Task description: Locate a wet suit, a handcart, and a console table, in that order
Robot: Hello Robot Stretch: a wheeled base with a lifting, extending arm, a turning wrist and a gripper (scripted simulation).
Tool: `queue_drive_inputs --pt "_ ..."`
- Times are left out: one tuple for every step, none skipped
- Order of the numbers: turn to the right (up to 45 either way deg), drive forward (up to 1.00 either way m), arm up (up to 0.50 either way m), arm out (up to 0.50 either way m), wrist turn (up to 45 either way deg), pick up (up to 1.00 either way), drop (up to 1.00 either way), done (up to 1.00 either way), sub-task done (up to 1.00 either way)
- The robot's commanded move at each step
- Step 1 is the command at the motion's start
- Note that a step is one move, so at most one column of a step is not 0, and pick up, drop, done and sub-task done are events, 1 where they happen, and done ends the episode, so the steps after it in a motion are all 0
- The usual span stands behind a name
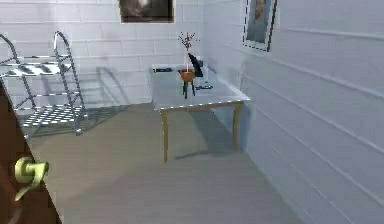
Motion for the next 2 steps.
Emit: queue_drive_inputs --pt "0.0 1.0 0.0 0.0 0.0 0.0 0.0 0.0 0.0" --pt "18.0 0.0 0.0 0.0 0.0 0.0 0.0 0.0 0.0"
